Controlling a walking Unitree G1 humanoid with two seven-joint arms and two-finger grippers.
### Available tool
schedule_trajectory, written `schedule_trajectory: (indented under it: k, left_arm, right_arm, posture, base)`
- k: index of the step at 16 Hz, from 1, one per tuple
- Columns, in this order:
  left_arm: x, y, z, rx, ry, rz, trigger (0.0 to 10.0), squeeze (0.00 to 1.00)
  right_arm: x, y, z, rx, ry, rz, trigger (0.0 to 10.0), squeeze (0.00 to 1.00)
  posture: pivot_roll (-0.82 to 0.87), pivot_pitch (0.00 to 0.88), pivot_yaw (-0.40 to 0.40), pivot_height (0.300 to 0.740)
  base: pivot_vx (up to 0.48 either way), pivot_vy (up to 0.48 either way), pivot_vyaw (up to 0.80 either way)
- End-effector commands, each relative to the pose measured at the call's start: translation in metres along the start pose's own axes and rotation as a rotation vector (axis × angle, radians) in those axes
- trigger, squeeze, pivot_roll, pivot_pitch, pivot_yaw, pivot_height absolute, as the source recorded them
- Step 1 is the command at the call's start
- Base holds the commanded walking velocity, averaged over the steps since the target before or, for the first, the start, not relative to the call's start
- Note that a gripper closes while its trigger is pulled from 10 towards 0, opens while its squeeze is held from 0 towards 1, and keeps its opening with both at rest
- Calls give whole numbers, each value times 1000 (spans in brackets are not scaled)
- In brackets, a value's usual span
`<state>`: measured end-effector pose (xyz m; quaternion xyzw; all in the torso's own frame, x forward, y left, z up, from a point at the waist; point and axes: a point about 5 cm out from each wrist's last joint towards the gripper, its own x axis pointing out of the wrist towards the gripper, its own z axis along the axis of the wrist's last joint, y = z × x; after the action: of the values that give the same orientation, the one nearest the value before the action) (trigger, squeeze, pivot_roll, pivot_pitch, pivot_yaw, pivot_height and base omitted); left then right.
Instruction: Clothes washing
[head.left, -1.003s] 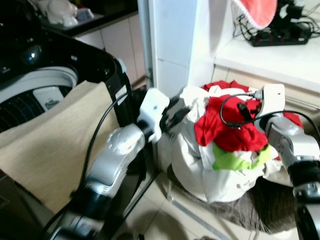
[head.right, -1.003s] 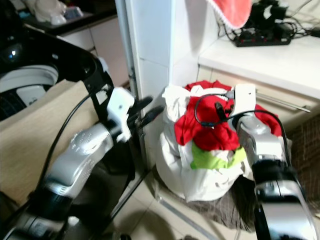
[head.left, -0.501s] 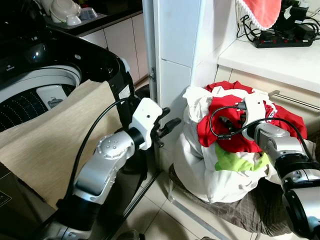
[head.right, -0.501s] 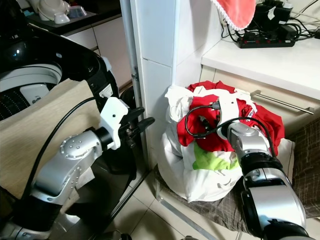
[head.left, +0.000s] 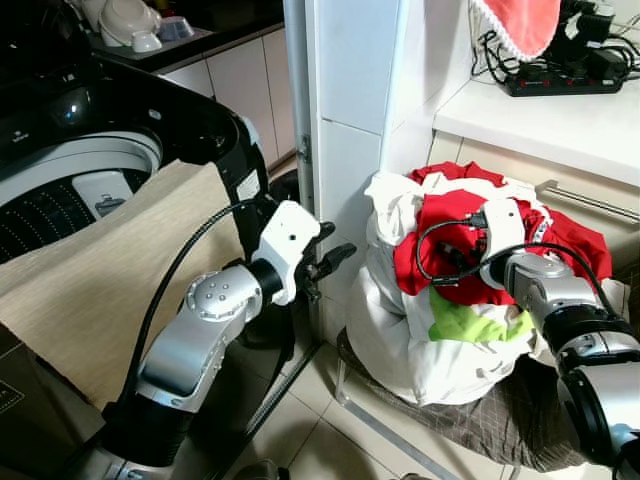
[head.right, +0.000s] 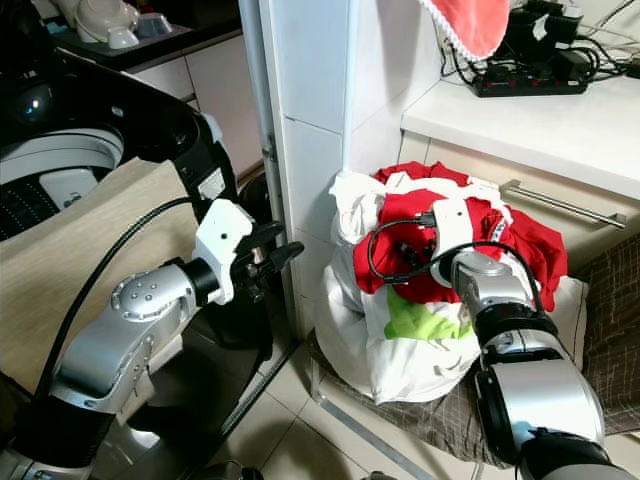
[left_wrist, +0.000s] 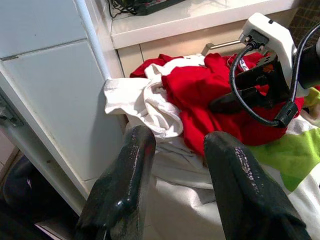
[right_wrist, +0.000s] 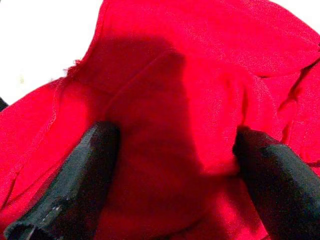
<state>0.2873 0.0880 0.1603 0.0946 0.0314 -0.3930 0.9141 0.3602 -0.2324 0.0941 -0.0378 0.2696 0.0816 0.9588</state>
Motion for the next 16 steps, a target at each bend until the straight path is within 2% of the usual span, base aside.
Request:
schedule_trajectory:
  k: [1,7,13,16]
  left_arm:
    - [-1,0,4,18,1,-8,10000,0]
    - [-5,-1,-1,-26,26,30,10000,0]
    - [-13,-4,-4,-30,39,58,10000,0]
    - [-13,1,3,-19,26,67,10000,0]
  right_arm:
    - [1,2,5,-7,-11,9,0,0]
    - [1,0,4,3,0,1,0,0]
    - [-2,-5,-1,8,-5,3,0,0]
    - [-3,-9,-2,45,-14,-10,0,0]
  posture:
    - [-21,0,64,740]
    - [-15,4,36,740]
    - [0,29,23,740]
    - [4,66,38,740]
  base:
    - [0,0,0]
    - [0,0,0]
    - [0,0,0]
    - [0,0,0]
